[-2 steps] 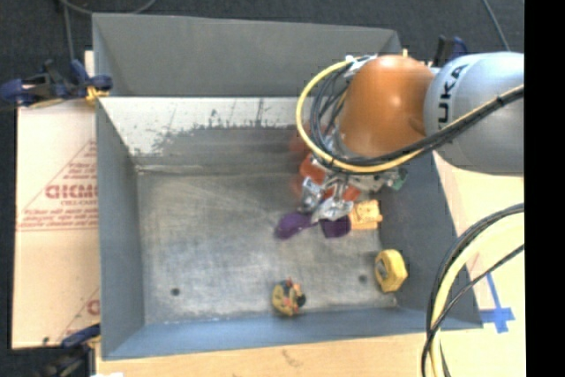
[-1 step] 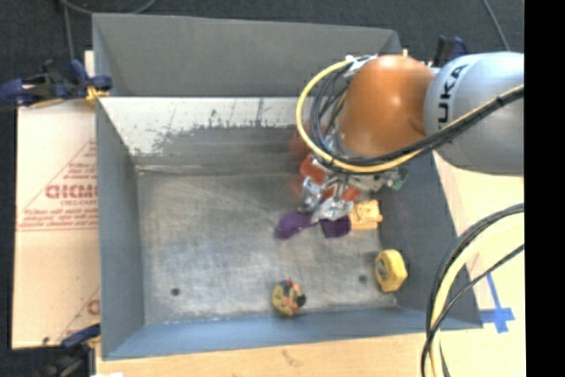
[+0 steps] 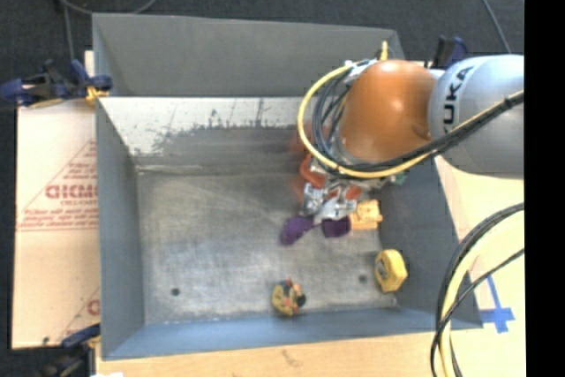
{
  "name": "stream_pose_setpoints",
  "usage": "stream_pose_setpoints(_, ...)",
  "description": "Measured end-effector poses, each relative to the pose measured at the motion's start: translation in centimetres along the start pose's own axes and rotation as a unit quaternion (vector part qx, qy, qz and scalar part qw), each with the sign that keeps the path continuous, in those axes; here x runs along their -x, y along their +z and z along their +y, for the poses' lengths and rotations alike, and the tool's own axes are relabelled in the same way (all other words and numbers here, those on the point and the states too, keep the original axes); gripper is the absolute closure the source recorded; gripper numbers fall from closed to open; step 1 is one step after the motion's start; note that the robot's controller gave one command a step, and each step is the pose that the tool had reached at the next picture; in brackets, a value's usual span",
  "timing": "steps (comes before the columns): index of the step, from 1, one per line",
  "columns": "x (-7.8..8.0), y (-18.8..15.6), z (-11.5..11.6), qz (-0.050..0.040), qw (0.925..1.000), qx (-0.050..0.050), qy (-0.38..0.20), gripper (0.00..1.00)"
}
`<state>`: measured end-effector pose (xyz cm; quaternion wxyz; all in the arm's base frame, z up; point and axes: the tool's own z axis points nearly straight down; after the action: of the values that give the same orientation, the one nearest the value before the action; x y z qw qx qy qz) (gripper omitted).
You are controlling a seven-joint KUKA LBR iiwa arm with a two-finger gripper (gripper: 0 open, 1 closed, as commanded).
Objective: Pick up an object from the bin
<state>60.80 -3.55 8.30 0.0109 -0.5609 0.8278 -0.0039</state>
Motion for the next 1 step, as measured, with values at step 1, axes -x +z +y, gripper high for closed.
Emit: stream_pose_setpoints(1, -0.50, -0.02, 0.57, 0.0014, 0.9841, 0.002, -0.177, 1.00)
